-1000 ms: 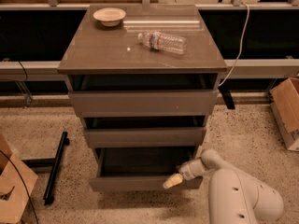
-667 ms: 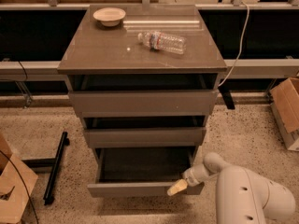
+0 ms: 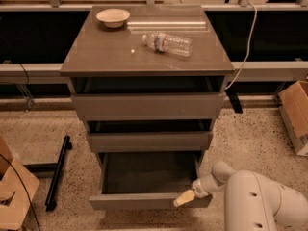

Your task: Open bottom drawer

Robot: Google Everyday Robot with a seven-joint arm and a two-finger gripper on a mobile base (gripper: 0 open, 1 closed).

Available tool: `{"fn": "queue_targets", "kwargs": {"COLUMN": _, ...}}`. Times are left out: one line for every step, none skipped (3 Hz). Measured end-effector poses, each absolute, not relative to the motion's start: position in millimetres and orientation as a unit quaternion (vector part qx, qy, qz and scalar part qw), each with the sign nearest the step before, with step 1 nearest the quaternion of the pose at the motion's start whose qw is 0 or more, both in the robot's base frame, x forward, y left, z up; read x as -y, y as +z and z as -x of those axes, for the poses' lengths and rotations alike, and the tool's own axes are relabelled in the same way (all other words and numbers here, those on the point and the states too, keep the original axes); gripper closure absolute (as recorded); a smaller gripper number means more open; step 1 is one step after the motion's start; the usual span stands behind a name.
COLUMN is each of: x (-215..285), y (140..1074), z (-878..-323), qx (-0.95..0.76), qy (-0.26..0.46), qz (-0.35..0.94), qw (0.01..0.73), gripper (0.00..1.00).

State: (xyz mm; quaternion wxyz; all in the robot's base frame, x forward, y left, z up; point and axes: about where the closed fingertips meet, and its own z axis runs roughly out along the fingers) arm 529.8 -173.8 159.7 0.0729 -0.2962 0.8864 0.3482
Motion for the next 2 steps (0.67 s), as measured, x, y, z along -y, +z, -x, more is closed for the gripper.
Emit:
{"fn": "queue_targets", "kwargs": {"x": 171.5, "y": 160.1, "z": -523.1, "qx": -0.89, "qy": 0.349, "qz": 0.288, "qw": 0.06, "gripper": 0.0}}
{"fn": "queue_targets", "kwargs": {"x": 171.5, "y": 160.1, "z": -523.1, "qx": -0.89, "qy": 0.349, "qz": 0.288, "qw": 0.06, "gripper": 0.0}}
